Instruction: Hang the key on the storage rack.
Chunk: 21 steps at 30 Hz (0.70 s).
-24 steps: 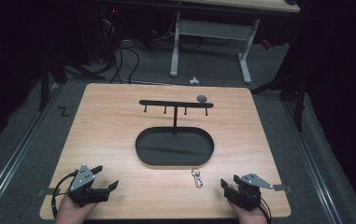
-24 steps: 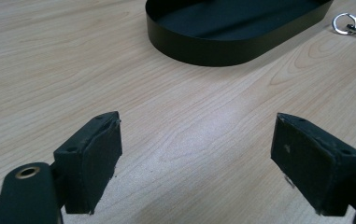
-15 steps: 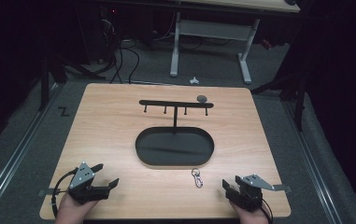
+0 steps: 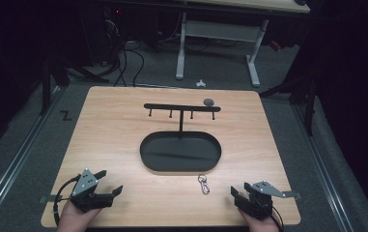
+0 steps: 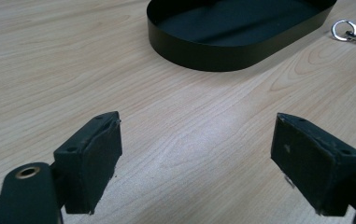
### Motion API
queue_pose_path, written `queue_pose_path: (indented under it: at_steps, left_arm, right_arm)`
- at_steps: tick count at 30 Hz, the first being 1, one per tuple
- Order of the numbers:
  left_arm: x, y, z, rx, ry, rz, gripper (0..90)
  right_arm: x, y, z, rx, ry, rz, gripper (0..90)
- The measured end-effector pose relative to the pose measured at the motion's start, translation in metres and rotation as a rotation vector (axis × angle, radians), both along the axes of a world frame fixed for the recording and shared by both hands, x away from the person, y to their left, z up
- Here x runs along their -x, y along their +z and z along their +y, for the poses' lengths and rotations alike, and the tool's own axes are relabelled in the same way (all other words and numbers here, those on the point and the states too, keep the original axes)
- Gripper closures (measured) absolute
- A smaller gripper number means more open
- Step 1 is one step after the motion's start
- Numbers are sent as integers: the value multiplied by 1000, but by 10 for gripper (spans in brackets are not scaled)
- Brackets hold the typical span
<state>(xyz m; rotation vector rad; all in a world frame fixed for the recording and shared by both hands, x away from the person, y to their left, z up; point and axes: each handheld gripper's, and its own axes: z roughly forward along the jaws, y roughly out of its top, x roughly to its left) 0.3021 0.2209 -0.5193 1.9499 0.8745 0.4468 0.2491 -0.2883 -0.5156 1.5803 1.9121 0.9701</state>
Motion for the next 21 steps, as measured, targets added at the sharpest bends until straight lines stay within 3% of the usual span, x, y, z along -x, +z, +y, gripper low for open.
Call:
queue_pose_path:
  at_steps: [14, 21]
  left_arm:
    - [1, 0, -2, -5, -15, 3, 170]
    - [0, 0, -5, -7, -28, 5, 170]
  right_arm:
    - [-1, 0, 12, -17, 50, 44, 456]
    - [-1, -1, 25, 18, 94, 26, 443]
